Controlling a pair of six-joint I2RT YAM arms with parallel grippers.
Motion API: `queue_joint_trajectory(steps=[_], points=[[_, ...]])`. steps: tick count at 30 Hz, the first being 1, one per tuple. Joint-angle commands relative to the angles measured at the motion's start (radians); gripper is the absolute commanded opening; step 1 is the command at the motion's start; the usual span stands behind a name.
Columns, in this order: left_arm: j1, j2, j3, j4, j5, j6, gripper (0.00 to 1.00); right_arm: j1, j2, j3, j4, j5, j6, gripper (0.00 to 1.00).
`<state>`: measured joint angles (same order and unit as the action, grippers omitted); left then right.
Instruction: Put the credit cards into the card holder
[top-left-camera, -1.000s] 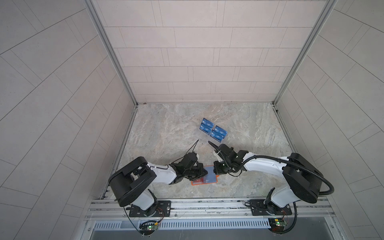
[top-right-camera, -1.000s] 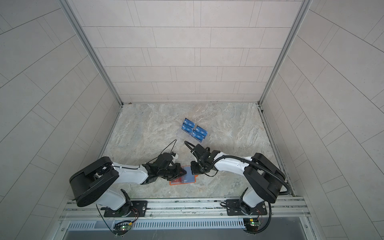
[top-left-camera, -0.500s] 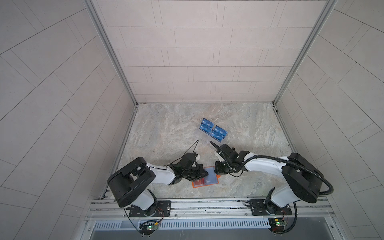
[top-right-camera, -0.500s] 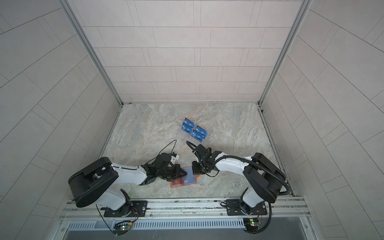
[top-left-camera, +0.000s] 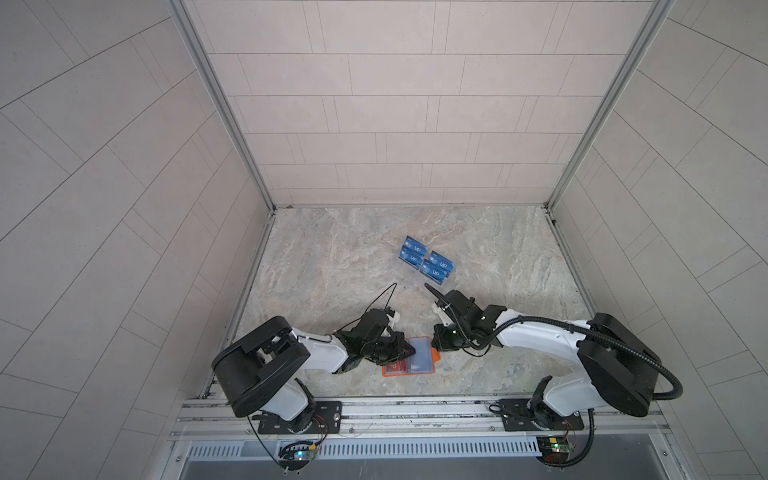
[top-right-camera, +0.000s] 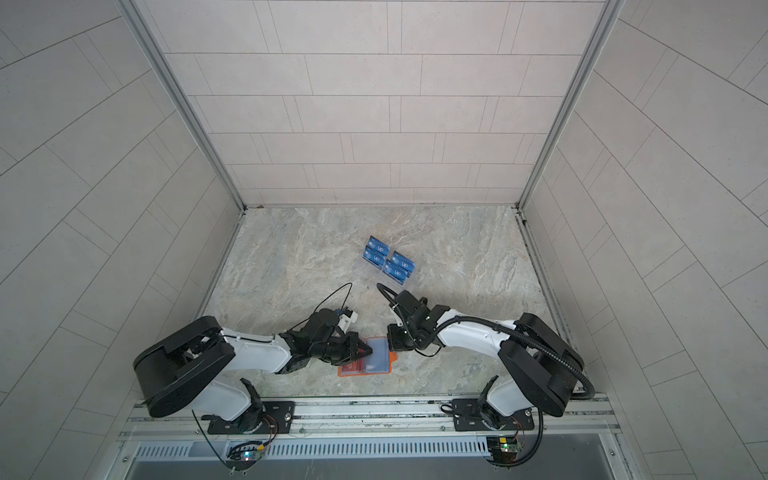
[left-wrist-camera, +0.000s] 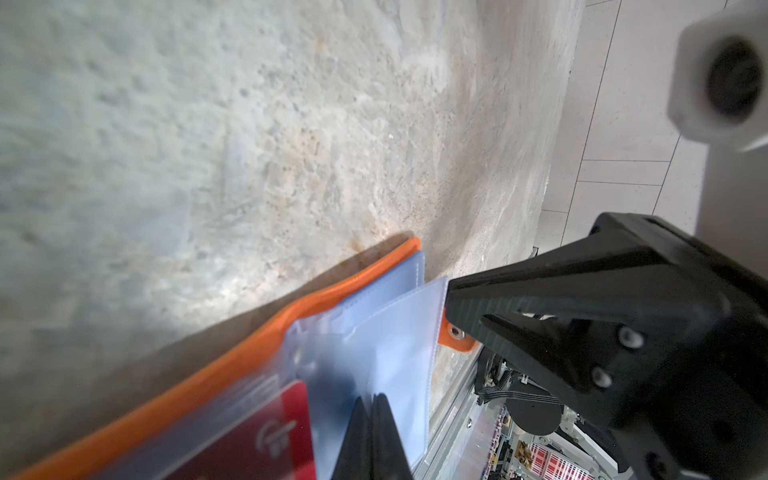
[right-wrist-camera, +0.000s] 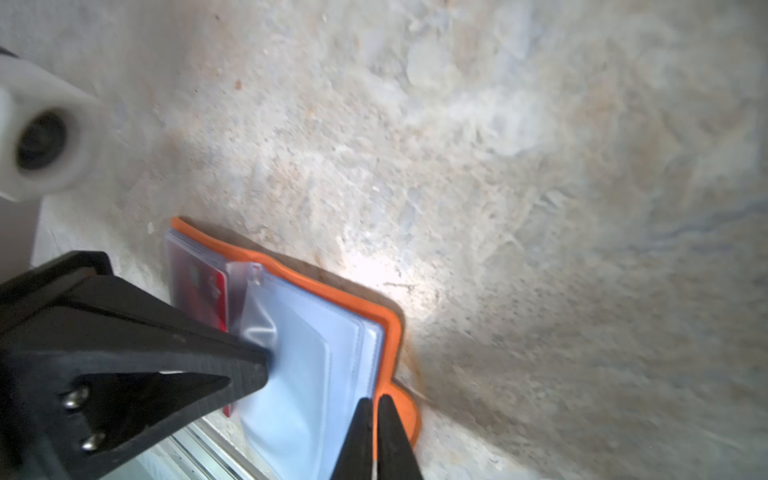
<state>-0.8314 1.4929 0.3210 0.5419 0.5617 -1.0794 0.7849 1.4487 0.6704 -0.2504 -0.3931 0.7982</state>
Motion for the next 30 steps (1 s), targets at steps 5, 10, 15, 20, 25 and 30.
queue_joint_trajectory(steps=[5, 10, 15, 20, 25, 30], points=[[0.005, -0.021, -0.026, 0.06, 0.014, 0.016, 0.0, 0.006, 0.011, -0.012, 0.031, -0.04, 0.016, 0.09], [0.005, -0.023, -0.028, 0.062, 0.017, 0.017, 0.0, 0.013, -0.006, -0.009, 0.037, -0.039, 0.019, 0.09], [0.005, -0.013, -0.034, 0.077, 0.02, 0.008, 0.0, 0.014, -0.065, -0.021, 0.028, -0.01, 0.019, 0.09], [0.005, -0.011, -0.033, 0.082, 0.022, 0.006, 0.0, 0.013, -0.035, -0.036, 0.075, -0.039, 0.029, 0.09], [0.005, -0.015, -0.033, 0.078, 0.024, 0.008, 0.0, 0.014, 0.009, -0.027, 0.095, -0.069, 0.02, 0.09], [0.005, -0.018, -0.034, 0.08, 0.024, 0.006, 0.0, 0.019, 0.037, -0.023, 0.176, -0.12, 0.033, 0.09]])
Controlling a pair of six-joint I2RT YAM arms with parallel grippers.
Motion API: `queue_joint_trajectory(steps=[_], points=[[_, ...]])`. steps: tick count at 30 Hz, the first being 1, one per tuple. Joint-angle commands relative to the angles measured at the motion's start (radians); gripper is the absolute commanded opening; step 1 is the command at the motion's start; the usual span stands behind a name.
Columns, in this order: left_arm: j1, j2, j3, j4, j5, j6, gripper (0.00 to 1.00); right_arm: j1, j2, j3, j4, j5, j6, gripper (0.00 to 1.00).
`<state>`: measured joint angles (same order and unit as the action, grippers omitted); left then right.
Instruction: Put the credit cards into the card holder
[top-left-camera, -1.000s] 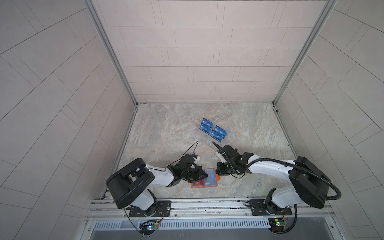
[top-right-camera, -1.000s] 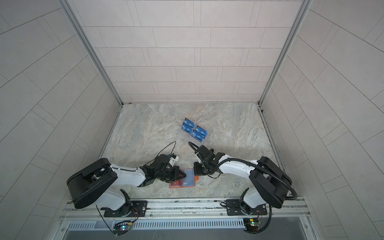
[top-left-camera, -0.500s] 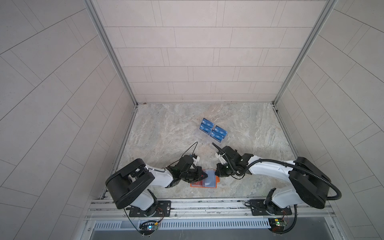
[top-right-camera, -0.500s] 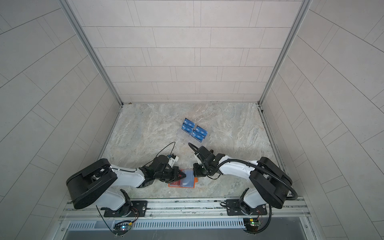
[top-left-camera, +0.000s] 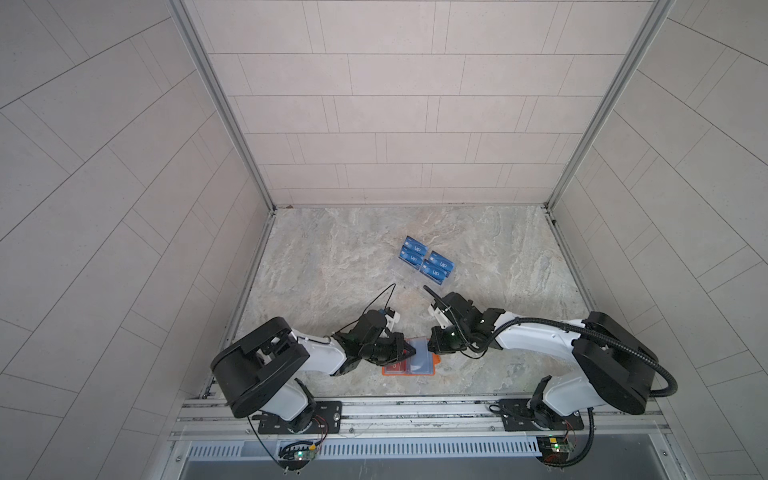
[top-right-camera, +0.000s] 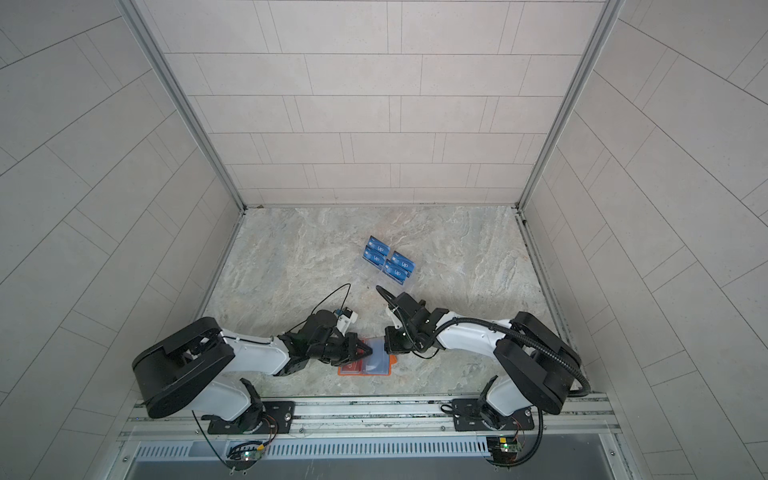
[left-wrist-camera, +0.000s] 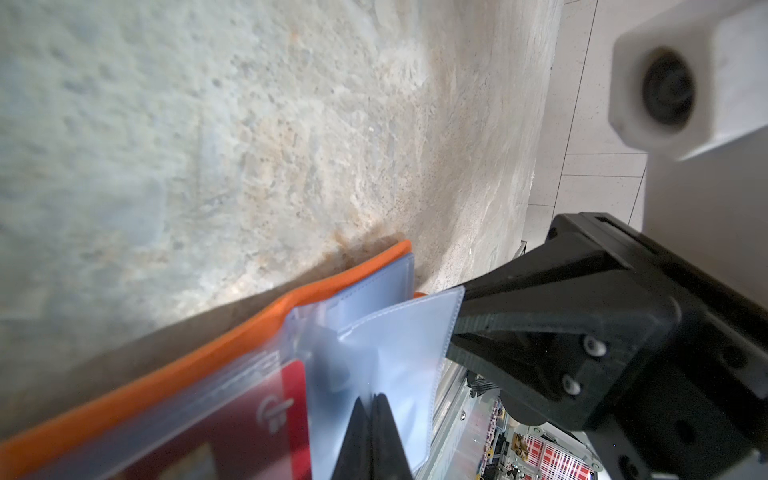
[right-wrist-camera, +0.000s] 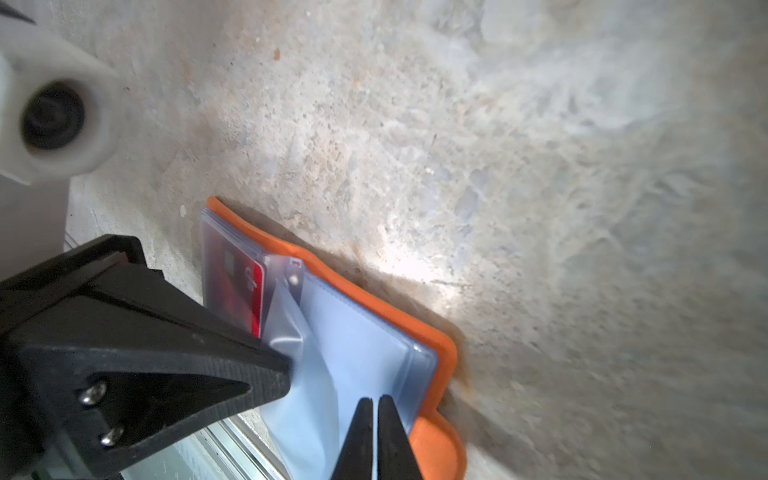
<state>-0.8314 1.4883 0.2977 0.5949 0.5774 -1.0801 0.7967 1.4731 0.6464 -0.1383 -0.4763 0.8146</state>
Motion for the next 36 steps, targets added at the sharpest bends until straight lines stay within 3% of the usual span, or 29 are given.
queue_joint_trajectory(steps=[1, 8, 17, 24, 32, 36], points=[[0.005, -0.014, -0.012, 0.026, 0.009, 0.009, 0.0, 0.007, 0.02, -0.003, 0.085, -0.05, 0.023, 0.09], [0.005, -0.012, -0.015, 0.032, 0.013, 0.004, 0.02, 0.012, 0.047, -0.006, 0.117, -0.084, 0.027, 0.09], [0.005, -0.077, -0.011, -0.048, 0.011, 0.026, 0.43, 0.021, 0.064, -0.006, 0.135, -0.09, 0.033, 0.09], [0.008, -0.198, 0.019, -0.239, -0.006, 0.078, 0.61, 0.027, 0.079, 0.005, 0.16, -0.12, 0.046, 0.09], [0.059, -0.501, 0.079, -0.732, -0.148, 0.22, 0.66, 0.075, 0.099, 0.062, 0.178, -0.145, 0.047, 0.09], [0.137, -0.617, 0.069, -0.836, -0.204, 0.212, 0.64, 0.108, 0.145, 0.099, 0.212, -0.161, 0.046, 0.09]])
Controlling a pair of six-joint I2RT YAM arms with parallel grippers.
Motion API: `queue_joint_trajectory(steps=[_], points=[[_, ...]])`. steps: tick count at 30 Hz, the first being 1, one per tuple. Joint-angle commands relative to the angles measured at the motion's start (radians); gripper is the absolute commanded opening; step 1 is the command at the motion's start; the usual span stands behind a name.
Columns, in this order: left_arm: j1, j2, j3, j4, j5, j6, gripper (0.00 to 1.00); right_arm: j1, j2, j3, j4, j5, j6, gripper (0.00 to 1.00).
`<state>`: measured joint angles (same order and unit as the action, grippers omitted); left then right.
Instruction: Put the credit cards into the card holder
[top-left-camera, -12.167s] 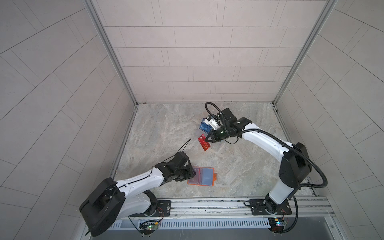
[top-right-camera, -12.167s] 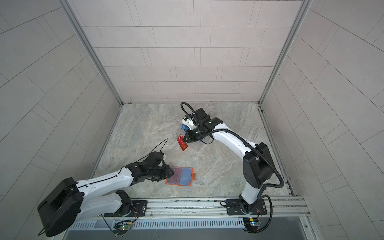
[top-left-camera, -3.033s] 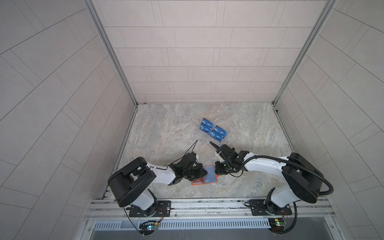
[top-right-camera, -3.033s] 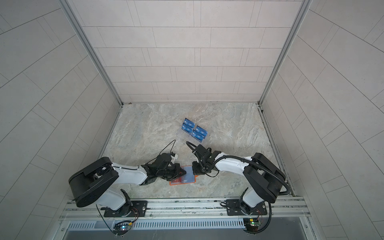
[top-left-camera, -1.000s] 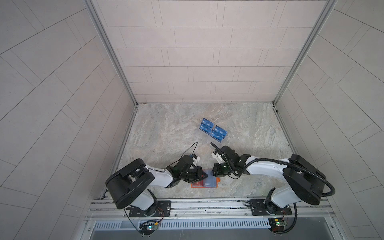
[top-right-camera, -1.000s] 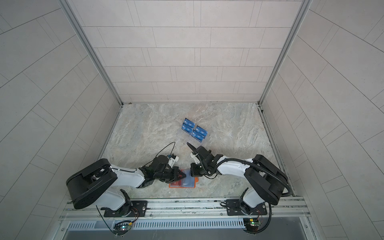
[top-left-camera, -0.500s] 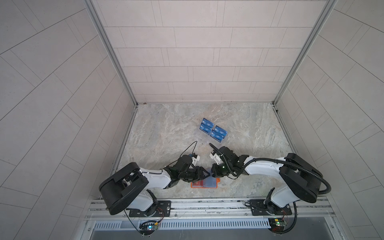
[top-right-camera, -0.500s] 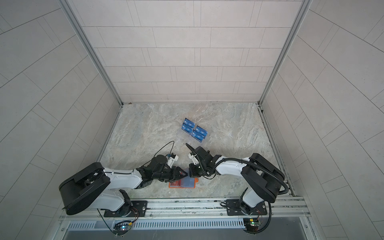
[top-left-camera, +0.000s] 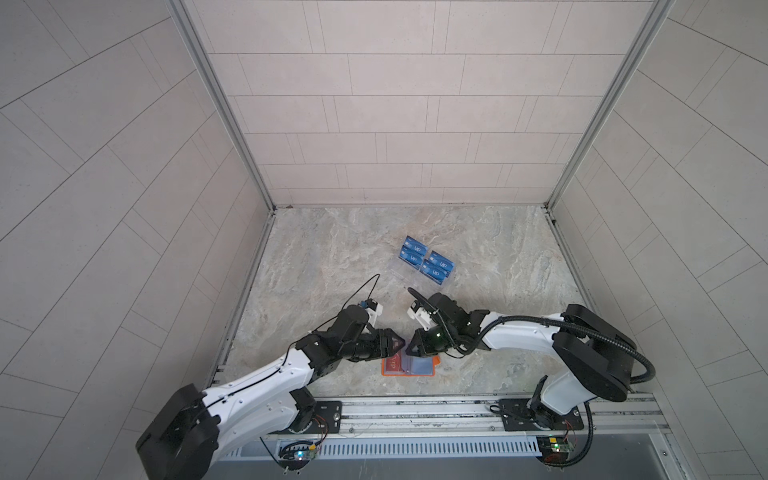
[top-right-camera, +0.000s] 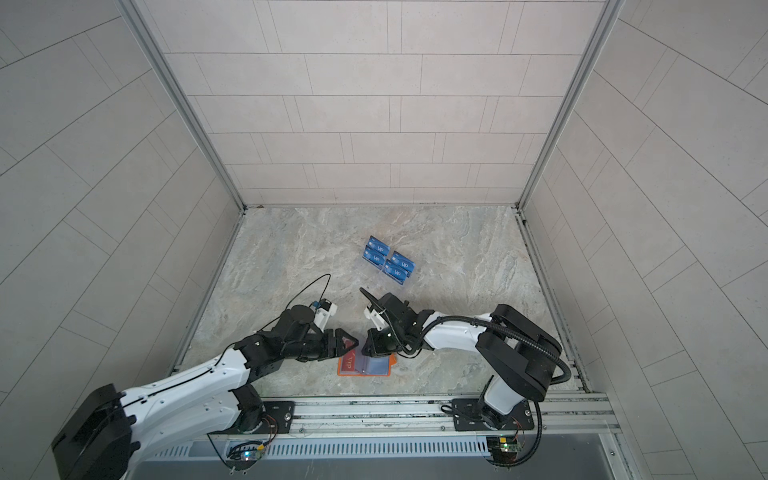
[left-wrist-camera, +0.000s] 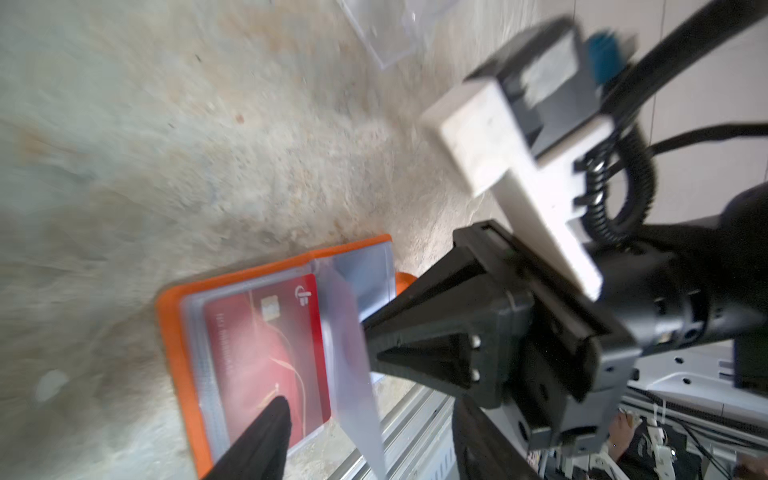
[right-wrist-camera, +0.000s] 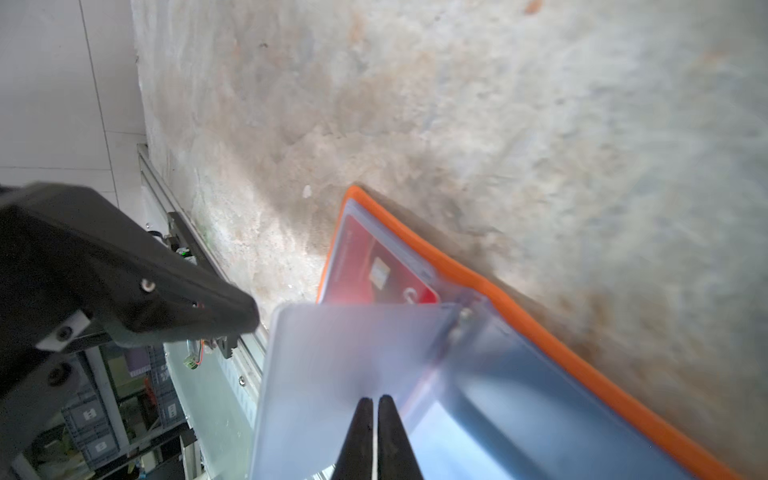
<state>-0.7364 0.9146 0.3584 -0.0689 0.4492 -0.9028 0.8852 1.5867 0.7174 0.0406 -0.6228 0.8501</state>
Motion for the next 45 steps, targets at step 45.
queue_joint_trajectory(steps=[45], points=[[-0.028, 0.195, 0.067, -0.082, -0.047, 0.056, 0.38, -0.39, 0.329, 1.027, -0.981, 0.385, -0.726, 0.29]])
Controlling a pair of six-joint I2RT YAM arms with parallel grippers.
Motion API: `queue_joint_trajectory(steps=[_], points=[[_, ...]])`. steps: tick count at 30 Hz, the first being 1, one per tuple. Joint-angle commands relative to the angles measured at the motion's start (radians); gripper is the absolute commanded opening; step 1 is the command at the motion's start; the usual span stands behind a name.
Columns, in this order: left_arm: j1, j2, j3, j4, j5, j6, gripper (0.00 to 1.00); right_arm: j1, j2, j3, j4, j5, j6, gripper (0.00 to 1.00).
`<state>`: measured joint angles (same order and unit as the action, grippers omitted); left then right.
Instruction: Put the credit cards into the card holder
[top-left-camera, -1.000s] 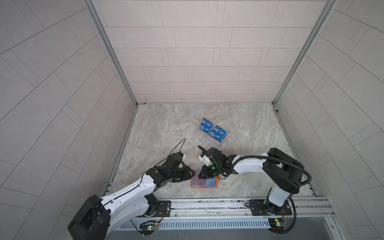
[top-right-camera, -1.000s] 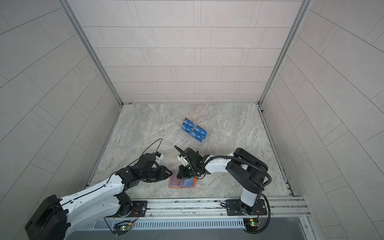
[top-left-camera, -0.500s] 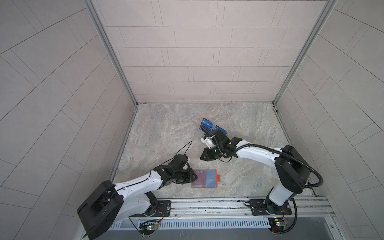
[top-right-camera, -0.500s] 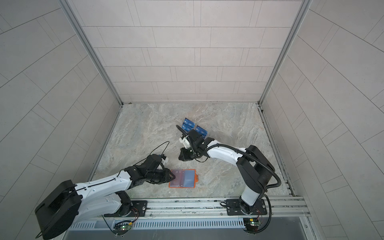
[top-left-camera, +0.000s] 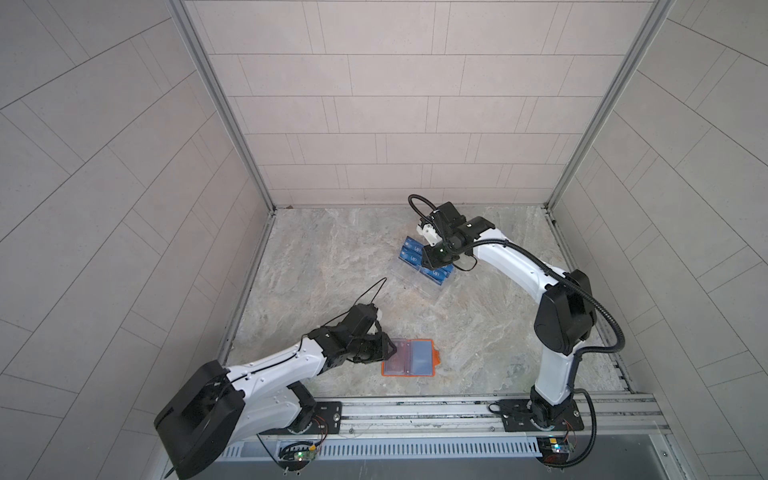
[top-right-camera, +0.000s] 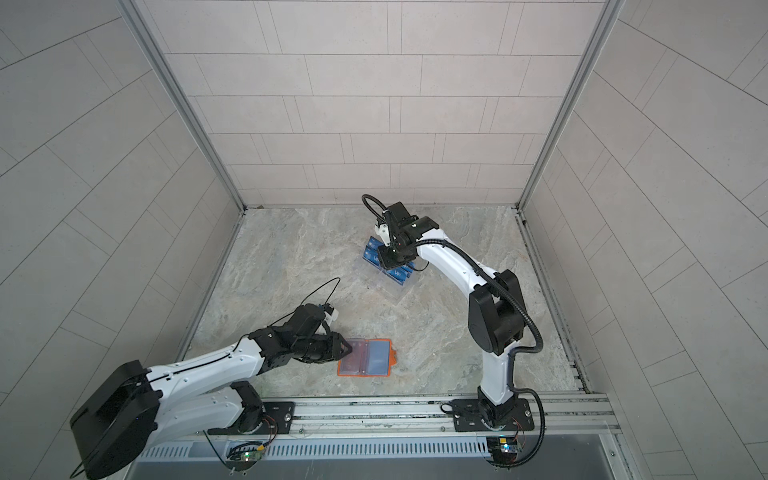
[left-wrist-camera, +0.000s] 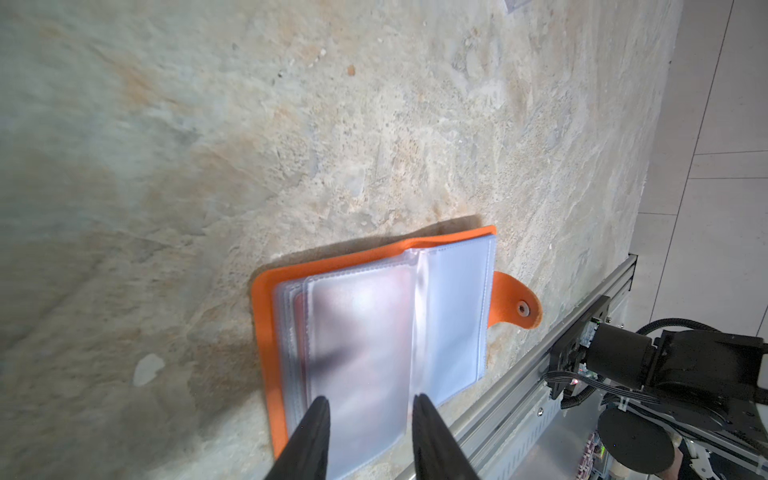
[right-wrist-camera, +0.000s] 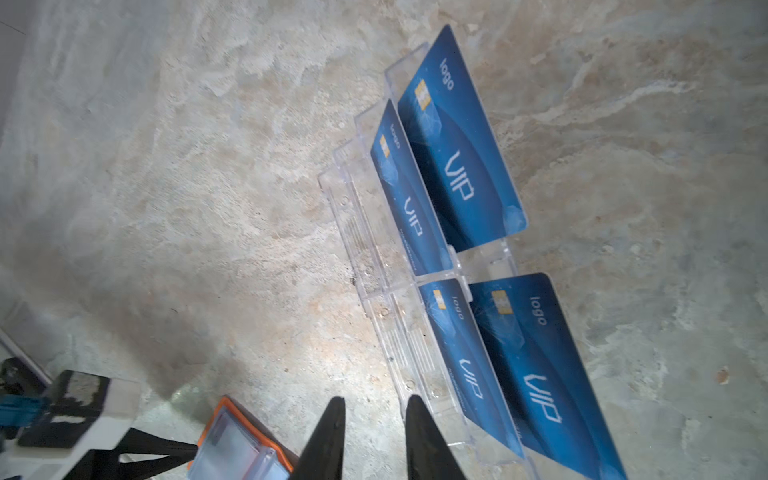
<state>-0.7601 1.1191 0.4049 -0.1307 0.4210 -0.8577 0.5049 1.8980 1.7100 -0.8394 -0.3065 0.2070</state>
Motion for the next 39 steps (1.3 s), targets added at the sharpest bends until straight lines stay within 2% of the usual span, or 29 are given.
queue_joint_trajectory(steps=[1, 6, 19, 39], points=[[-0.004, -0.008, 0.017, -0.013, -0.021, 0.006, 0.38, -0.014, 0.031, 0.044, -0.103, 0.074, -0.086, 0.3], [-0.004, -0.015, -0.001, 0.011, -0.025, -0.021, 0.38, -0.026, 0.086, 0.098, -0.131, 0.133, -0.119, 0.31], [-0.005, -0.015, -0.012, 0.02, -0.04, -0.04, 0.37, -0.033, 0.191, 0.178, -0.141, 0.108, -0.136, 0.31], [-0.004, -0.001, -0.012, 0.02, -0.051, -0.04, 0.38, -0.008, 0.189, 0.165, -0.144, 0.07, -0.161, 0.28]])
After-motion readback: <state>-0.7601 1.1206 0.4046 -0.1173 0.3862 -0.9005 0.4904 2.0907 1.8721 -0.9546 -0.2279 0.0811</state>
